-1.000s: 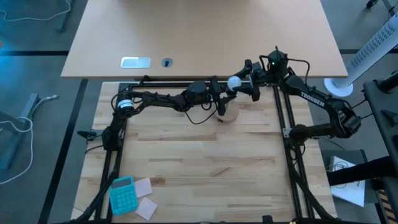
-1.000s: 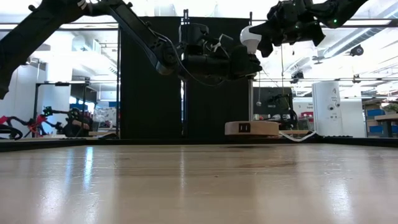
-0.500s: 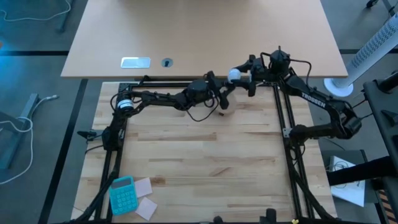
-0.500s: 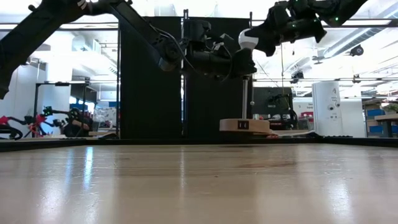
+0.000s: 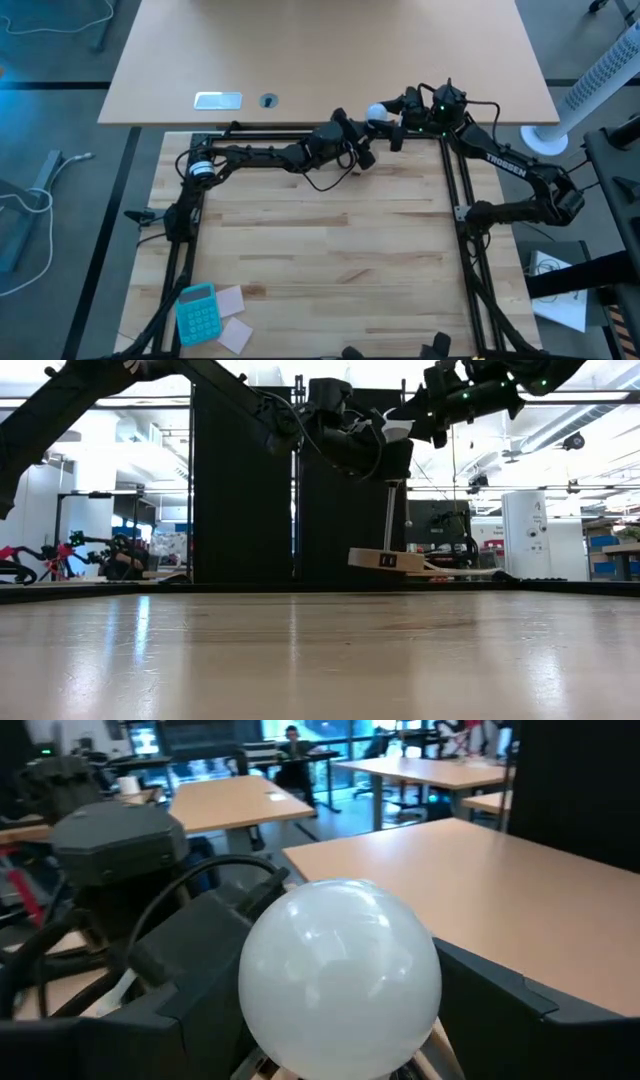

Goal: Screw lightbulb
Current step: Insert the lightbulb into the lamp

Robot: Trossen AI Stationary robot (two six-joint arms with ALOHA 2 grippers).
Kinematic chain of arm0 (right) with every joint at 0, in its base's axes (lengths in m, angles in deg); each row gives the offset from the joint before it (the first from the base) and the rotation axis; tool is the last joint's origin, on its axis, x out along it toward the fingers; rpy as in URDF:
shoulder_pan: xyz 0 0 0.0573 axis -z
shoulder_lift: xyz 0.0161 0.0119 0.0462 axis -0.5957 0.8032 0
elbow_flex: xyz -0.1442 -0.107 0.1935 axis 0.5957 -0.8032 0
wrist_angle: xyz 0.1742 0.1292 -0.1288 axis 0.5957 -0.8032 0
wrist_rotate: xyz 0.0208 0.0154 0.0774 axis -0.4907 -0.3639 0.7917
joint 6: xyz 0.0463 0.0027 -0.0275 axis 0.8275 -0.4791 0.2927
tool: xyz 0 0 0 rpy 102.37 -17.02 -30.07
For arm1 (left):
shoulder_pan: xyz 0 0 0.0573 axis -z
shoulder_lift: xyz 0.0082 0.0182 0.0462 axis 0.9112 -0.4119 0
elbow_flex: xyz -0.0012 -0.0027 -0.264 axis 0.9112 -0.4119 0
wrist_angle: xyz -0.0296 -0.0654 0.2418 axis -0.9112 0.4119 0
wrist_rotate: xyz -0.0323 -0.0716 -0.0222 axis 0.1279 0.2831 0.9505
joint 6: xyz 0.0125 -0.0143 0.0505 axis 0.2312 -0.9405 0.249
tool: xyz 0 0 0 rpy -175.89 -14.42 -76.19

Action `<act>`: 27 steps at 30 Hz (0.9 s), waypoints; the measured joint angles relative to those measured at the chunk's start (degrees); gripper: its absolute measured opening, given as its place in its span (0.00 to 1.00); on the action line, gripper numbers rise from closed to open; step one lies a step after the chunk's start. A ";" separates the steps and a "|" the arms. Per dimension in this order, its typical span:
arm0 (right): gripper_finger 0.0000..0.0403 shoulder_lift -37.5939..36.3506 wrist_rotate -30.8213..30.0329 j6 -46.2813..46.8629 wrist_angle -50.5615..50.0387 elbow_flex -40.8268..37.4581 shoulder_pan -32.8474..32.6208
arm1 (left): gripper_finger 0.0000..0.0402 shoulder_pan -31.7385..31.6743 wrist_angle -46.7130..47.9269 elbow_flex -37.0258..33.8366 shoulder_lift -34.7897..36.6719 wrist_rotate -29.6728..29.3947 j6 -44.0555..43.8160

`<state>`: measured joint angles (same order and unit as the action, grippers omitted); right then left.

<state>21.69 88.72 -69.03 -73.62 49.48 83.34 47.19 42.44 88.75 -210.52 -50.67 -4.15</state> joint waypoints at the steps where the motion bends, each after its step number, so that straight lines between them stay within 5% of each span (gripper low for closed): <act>1: 0.69 -0.13 -1.09 0.08 0.07 0.00 -0.42 | 0.40 0.04 -0.22 -0.02 0.00 -0.30 -0.07; 13: 0.69 -0.60 -15.96 1.07 0.44 0.04 -6.18 | 0.40 1.08 1.88 2.01 0.00 -7.64 -0.72; 27: 0.73 -0.92 -21.60 4.40 -0.86 -0.10 -7.12 | 0.39 1.71 4.50 3.50 0.00 -9.11 -4.62</act>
<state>20.77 67.13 -64.63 -74.48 49.37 76.22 48.90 46.94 92.25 -210.52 -59.78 -8.77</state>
